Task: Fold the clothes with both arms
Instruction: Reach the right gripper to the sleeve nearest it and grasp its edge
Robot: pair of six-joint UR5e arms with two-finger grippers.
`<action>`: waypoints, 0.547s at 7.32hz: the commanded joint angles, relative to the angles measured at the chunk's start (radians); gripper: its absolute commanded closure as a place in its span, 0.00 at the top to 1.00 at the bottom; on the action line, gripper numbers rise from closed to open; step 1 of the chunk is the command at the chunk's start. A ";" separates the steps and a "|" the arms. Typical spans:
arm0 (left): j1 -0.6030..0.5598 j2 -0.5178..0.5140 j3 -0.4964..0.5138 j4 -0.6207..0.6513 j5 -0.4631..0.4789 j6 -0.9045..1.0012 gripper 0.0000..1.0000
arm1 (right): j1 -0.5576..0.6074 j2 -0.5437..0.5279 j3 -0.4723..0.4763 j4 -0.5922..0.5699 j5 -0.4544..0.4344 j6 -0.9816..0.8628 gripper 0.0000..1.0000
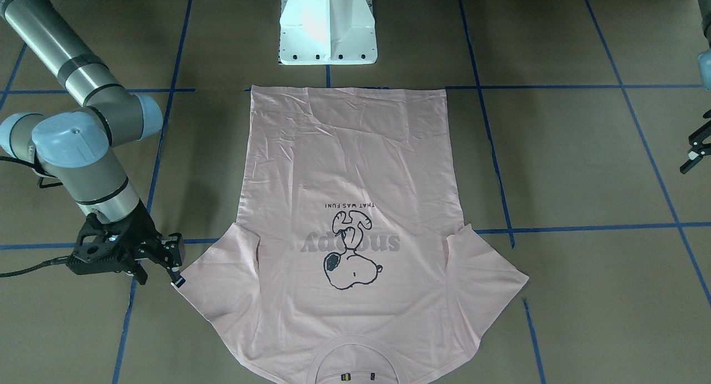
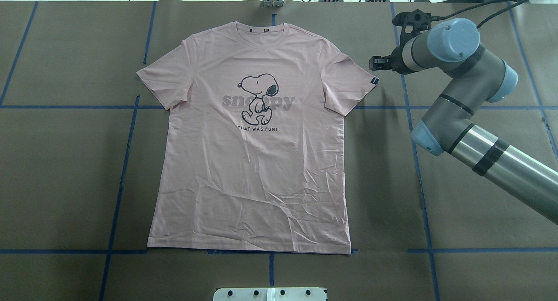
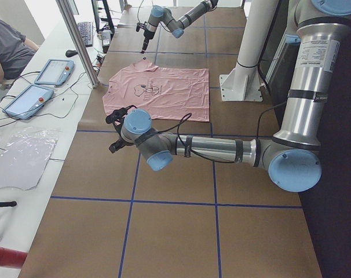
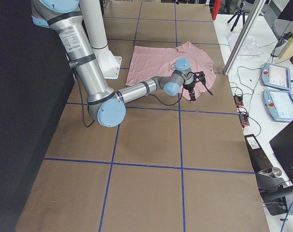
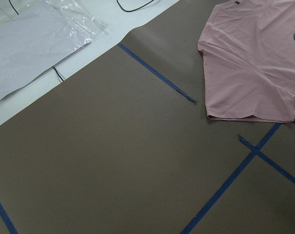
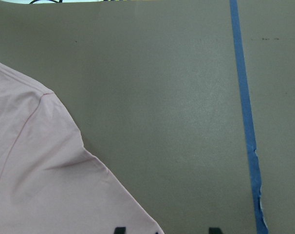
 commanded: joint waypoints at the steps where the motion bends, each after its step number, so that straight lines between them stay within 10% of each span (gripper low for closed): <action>1: 0.000 0.000 0.000 -0.003 0.000 0.005 1.00 | -0.032 0.013 -0.057 0.052 -0.041 0.037 0.61; 4: 0.000 0.003 0.000 -0.003 -0.002 0.007 1.00 | -0.067 0.011 -0.062 0.053 -0.084 0.041 0.61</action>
